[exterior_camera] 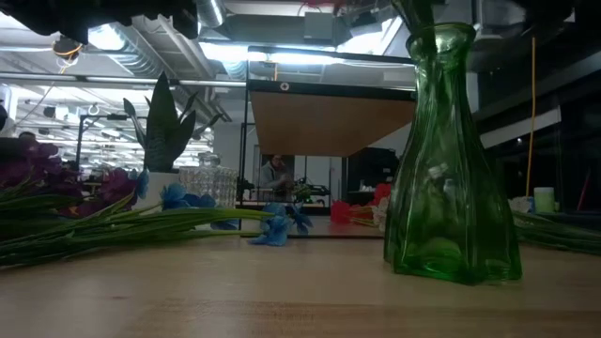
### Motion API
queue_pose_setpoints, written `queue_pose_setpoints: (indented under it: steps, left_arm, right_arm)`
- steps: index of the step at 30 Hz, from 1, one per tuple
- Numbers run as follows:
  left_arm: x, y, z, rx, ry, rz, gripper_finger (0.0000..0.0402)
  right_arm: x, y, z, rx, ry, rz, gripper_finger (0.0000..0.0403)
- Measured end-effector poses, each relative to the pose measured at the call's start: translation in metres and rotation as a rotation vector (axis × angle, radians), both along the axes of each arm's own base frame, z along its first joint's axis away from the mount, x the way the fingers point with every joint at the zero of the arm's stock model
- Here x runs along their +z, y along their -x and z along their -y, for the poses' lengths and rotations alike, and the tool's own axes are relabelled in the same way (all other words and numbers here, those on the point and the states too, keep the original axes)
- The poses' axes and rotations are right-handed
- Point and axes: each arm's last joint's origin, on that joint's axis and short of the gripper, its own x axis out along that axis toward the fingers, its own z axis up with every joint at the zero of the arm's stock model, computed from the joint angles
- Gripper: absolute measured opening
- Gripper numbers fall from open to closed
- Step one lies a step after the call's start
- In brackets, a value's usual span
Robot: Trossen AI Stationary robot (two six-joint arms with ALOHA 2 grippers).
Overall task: Pick and place flowers into a vace then onto a shelf
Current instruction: Put the white flowers into the green vase
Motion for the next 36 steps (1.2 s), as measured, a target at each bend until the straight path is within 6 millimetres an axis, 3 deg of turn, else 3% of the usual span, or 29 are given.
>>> queue_pose_setpoints:
  steps: [32,36]
  left_arm:
    - [0.0,0.0,0.0,0.0,0.0,-0.001,0.0003]
    - [0.0,0.0,0.0,0.0,0.0,0.0,0.0003]
  right_arm:
    - [0.005,0.006,-0.004,0.012,-0.091,0.021,0.0149]
    - [0.024,0.006,-0.002,-0.137,-0.133,0.019,0.0149]
